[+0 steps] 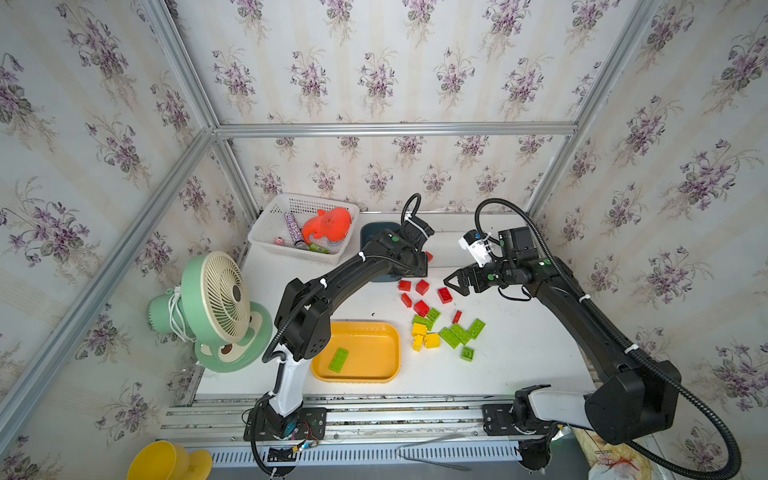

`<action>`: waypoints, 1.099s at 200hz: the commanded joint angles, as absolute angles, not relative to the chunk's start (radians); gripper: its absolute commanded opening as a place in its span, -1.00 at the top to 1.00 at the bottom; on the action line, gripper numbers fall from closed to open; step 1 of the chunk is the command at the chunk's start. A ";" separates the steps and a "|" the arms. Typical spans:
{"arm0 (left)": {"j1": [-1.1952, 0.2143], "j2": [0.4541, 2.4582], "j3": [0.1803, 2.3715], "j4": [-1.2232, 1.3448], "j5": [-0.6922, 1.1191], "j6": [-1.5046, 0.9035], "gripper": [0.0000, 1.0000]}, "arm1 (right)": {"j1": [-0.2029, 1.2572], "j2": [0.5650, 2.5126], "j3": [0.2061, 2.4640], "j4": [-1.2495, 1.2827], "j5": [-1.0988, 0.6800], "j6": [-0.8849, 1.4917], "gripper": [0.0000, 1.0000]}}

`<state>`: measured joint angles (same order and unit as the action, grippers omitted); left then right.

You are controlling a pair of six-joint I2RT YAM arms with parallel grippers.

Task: Sort the legos into containers by color
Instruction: Pick up the lego from the center of the table.

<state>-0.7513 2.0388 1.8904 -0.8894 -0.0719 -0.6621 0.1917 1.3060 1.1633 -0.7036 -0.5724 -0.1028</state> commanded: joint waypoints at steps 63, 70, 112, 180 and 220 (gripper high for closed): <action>-0.768 2.158 1.881 -0.957 -0.042 -0.980 -0.30 | 0.190 1.273 1.120 -0.697 -0.609 -0.100 -0.92; -0.770 2.167 1.875 -0.958 -0.048 -0.999 -0.28 | 0.191 1.270 1.120 -0.699 -0.608 -0.100 -0.92; -0.761 2.228 1.858 -0.959 -0.046 -1.108 -0.19 | 0.190 1.266 1.111 -0.704 -0.604 -0.104 -0.92; -0.756 2.288 1.916 -0.960 -0.076 -1.113 0.38 | 0.190 1.270 1.114 -0.700 -0.604 -0.108 -0.92; -0.756 2.311 1.921 -0.960 -0.057 -1.109 0.52 | 0.189 1.281 1.124 -0.703 -0.603 -0.117 -0.93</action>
<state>-0.7578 2.3047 1.9163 -0.9497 -0.0551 -1.0939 0.1894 1.2747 1.1107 -0.7063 -0.5945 -0.1051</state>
